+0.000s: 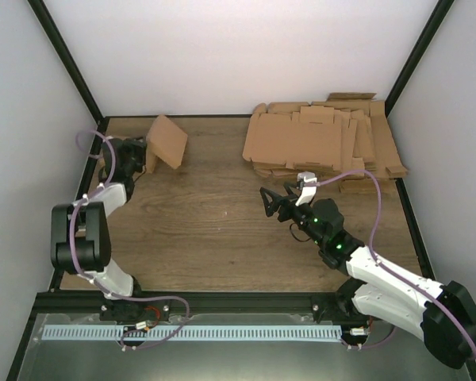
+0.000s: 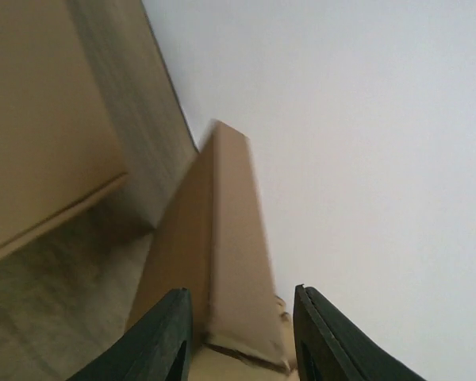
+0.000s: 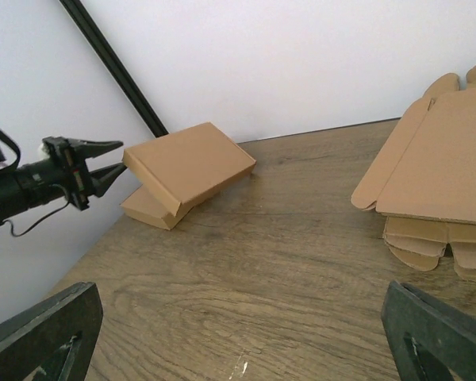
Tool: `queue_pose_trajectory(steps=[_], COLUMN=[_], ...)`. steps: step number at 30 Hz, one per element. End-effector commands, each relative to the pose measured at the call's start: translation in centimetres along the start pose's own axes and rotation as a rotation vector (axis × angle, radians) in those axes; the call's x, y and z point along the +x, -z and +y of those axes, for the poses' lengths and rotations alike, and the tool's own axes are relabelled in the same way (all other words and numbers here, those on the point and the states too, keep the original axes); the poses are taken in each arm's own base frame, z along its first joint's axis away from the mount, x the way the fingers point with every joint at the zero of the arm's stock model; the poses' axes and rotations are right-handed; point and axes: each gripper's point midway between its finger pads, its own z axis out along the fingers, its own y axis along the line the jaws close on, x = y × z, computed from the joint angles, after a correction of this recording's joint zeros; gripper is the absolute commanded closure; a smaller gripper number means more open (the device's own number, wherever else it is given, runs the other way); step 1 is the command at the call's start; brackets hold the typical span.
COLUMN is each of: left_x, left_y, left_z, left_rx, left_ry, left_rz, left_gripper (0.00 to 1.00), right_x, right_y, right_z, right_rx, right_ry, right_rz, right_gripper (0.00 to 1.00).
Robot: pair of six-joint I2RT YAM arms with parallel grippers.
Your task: Fold the paper box
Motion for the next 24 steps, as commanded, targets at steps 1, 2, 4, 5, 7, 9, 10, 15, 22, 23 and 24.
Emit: queue_pose_trajectory(steps=[1, 2, 4, 5, 7, 9, 10, 15, 22, 23, 24], left_x=[-1.8, -2.0, -2.1, -1.8, -0.6, 0.4, 0.7, -0.7, -0.4, -0.2, -0.1], left_y=[3.0, 3.6, 4.1, 3.9, 3.1, 2.2, 1.9, 0.6, -1.9, -2.1, -2.4], left_z=[1.2, 1.3, 1.4, 1.5, 1.4, 1.1, 1.4, 3.0, 6.7, 7.0, 6.9], left_rx=[-0.033, -0.034, -0.043, -0.051, -0.063, -0.095, -0.130, -0.350, -0.548, -0.558, -0.545], left_ry=[0.032, 0.037, 0.031, 0.023, -0.020, -0.081, -0.125, -0.449, -0.755, -0.778, -0.795], left_rz=[-0.151, -0.173, -0.179, -0.154, -0.064, 0.026, 0.060, 0.125, 0.387, 0.423, 0.454], left_gripper=[0.63, 0.64, 0.65, 0.65, 0.62, 0.51, 0.45, 0.15, 0.12, 0.12, 0.12], right_x=[-1.0, -0.9, -0.8, -0.7, -0.7, -0.7, -0.6, -0.6, -0.9, -1.0, -1.0], right_y=[0.2, 0.2, 0.1, 0.1, 0.1, 0.1, 0.1, -0.1, -0.1, 0.0, 0.2], right_z=[0.3, 0.3, 0.2, 0.2, 0.2, 0.2, 0.2, 0.4, 1.0, 1.0, 1.1], right_rx=[-0.010, -0.010, -0.011, -0.011, -0.009, -0.009, -0.006, -0.016, -0.034, -0.038, -0.041], right_ry=[-0.001, -0.001, -0.003, -0.002, -0.002, -0.001, 0.000, 0.000, 0.001, -0.002, -0.003], right_rz=[-0.025, -0.024, -0.019, -0.017, -0.016, -0.014, -0.012, -0.005, 0.008, 0.004, -0.001], right_gripper=[0.00, 0.00, 0.00, 0.00, 0.00, 0.00, 0.00, 0.00, 0.00, 0.00, 0.00])
